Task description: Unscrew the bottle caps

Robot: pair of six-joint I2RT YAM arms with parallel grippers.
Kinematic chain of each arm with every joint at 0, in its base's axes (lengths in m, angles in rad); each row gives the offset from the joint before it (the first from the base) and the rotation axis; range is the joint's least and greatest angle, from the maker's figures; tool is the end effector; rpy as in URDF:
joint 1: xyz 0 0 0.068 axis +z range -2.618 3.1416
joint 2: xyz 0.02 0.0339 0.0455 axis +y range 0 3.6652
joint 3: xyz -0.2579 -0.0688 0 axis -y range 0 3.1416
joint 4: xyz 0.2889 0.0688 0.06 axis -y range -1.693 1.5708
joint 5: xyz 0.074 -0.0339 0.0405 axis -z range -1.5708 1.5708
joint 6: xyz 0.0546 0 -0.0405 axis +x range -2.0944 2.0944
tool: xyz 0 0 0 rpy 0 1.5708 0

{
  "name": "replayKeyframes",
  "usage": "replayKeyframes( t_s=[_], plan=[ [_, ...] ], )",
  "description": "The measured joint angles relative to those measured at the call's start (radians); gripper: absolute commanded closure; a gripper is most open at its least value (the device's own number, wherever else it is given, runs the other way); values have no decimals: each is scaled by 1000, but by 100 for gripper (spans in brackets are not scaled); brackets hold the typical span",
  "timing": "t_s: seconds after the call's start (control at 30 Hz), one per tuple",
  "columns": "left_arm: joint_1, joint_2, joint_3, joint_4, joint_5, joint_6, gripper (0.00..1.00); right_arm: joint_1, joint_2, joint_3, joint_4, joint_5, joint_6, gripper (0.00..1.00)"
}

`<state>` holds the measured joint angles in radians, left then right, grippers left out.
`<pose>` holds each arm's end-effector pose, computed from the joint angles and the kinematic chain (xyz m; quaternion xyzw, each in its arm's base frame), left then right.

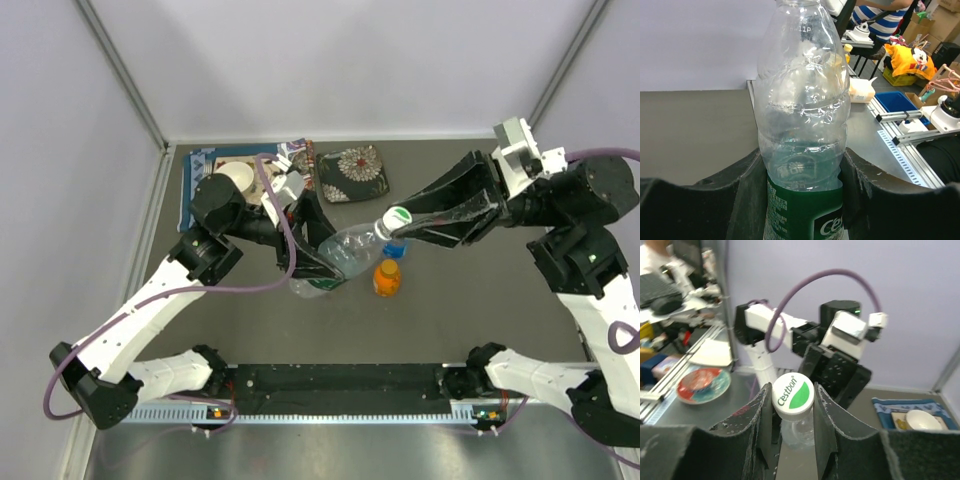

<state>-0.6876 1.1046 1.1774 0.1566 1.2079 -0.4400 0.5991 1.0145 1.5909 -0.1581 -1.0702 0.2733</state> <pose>0.1830 -0.2164 0.4460 0.5047 0.4527 -0.6429 0.3564 0.1257 0.1438 0.5810 -0.4979 0.3932 0.5566 0.5364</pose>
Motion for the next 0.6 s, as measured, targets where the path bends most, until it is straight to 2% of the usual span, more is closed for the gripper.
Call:
replayKeyframes(
  t_s=[0.1, 0.2, 0.3, 0.4, 0.5, 0.6],
  plan=[
    [0, 0, 0, -18, -16, 17, 58, 0, -21, -1, -20, 136, -10, 100],
    [0, -5, 0, -70, -68, 60, 57, -2, -55, -7, -99, 424, -38, 100],
    [0, -26, 0, -129, -145, 107, 57, -9, -89, -33, -198, 855, -42, 100],
    [0, -72, -1, -162, -243, 149, 57, -53, -148, -153, -282, 1222, -3, 100],
    [0, -127, -5, -167, -340, 174, 57, -134, -191, -320, -354, 1420, 70, 100],
    [1, -186, -28, -162, -436, 186, 57, -217, -180, -482, -420, 1500, 163, 100]
  ],
)
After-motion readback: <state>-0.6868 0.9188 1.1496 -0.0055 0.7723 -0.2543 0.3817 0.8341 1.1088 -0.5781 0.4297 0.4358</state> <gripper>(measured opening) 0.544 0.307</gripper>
